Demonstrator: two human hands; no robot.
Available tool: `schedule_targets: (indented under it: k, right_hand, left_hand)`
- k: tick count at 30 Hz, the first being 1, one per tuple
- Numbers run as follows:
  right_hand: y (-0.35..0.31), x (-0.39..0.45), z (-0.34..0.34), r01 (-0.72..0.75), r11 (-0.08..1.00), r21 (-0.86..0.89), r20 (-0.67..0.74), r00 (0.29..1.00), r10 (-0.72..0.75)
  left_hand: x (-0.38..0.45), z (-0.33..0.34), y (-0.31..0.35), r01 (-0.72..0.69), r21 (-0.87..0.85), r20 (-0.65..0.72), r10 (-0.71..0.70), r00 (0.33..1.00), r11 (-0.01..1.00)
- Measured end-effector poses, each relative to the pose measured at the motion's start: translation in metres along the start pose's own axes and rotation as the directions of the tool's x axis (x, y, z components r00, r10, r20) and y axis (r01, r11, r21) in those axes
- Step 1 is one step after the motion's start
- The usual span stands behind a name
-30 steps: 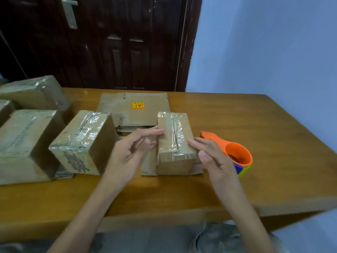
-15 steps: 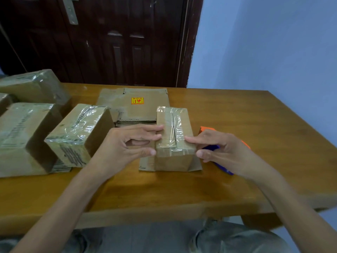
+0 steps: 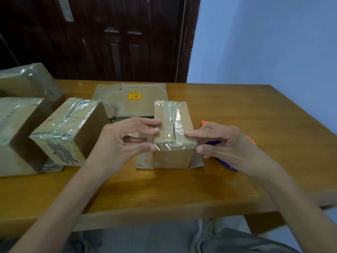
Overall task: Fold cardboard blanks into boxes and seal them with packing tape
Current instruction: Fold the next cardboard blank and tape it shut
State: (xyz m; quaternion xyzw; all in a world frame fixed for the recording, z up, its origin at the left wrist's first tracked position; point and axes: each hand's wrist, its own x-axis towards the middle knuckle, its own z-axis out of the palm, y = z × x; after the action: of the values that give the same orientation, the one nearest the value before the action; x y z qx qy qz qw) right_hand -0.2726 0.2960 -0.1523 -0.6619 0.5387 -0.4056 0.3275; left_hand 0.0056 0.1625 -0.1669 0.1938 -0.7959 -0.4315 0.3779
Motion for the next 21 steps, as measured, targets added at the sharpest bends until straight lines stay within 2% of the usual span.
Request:
schedule_targets:
  k: [7, 12, 14, 17, 21]
  right_hand:
    - [0.001, -0.001, 0.010, 0.025, 0.998, -0.064, -0.120, 0.992, -0.033]
    - [-0.001, 0.003, 0.029, 0.079, 0.971, -0.223, -0.269, 0.953, -0.140]
    - [0.003, 0.006, 0.039, 0.091, 0.948, -0.304, -0.318, 0.929, -0.191]
    - [0.006, 0.003, 0.037, 0.077, 0.941, -0.329, -0.316, 0.930, -0.186]
    - [0.001, -0.009, 0.025, 0.058, 0.954, -0.293, -0.177, 0.978, -0.114]
  left_hand:
    - [-0.005, 0.006, 0.009, 0.024, 0.041, -0.065, -0.021, 0.998, 0.999]
    - [-0.012, 0.038, 0.012, 0.009, 0.254, -0.247, 0.056, 0.967, 0.967]
    - [-0.013, 0.047, 0.010, -0.015, 0.279, -0.276, 0.095, 0.956, 0.960]
    - [-0.012, 0.041, 0.004, -0.060, 0.225, -0.216, 0.110, 0.970, 0.972]
    - [-0.017, 0.023, 0.001, -0.071, 0.108, -0.078, 0.079, 0.994, 0.992]
